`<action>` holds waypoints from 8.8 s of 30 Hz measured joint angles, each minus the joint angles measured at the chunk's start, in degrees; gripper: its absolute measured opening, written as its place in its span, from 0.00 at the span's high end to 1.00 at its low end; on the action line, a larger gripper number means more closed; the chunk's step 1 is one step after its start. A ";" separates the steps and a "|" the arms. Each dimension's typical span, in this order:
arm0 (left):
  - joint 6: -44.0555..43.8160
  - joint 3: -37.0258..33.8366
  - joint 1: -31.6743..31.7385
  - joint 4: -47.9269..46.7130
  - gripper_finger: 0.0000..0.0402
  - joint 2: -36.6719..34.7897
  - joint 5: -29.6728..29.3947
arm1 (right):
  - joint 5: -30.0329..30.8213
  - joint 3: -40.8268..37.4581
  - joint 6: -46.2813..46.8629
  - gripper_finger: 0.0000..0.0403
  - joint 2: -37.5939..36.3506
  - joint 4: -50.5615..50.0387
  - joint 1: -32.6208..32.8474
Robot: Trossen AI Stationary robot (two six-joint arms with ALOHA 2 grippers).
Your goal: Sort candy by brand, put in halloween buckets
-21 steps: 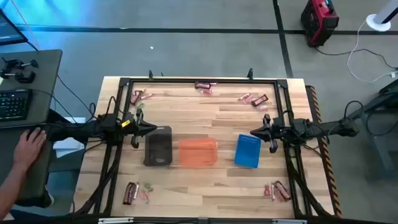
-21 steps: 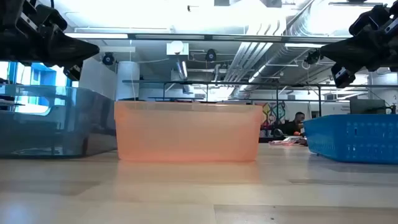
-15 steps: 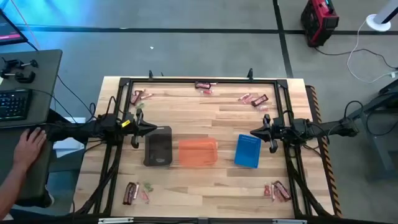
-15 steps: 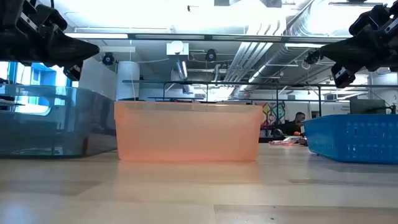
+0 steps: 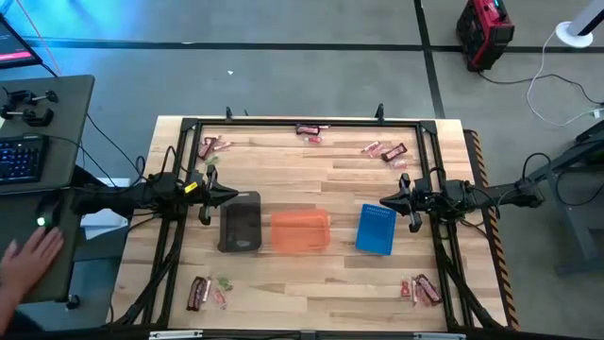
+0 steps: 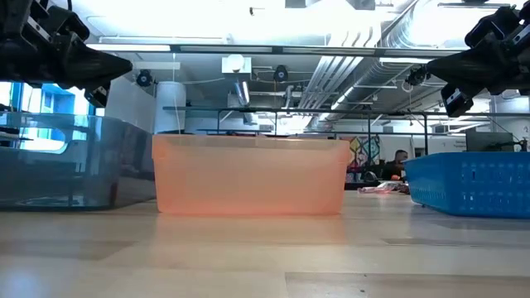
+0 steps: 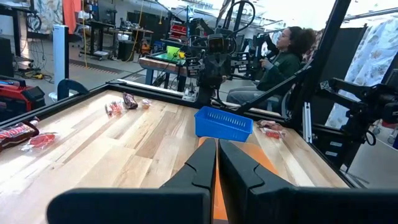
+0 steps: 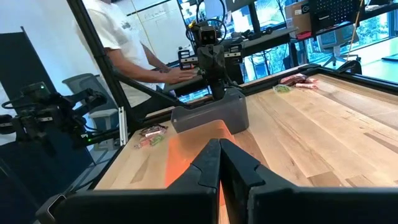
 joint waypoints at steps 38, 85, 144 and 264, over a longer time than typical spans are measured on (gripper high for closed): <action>-0.01 0.00 -0.01 -0.02 0.98 0.01 0.02 | 0.31 0.02 0.00 1.00 -0.02 0.01 0.01; 0.00 0.00 0.00 0.00 0.98 0.02 0.00 | 0.09 0.02 0.00 1.00 0.00 -0.01 -0.01; 0.01 0.00 -0.02 -0.01 0.98 0.02 0.01 | 0.05 0.02 0.03 1.00 0.00 0.03 0.00; 0.00 0.02 0.04 0.68 0.98 0.33 -7.63 | -3.13 55.77 21.93 0.97 62.32 -45.28 -34.60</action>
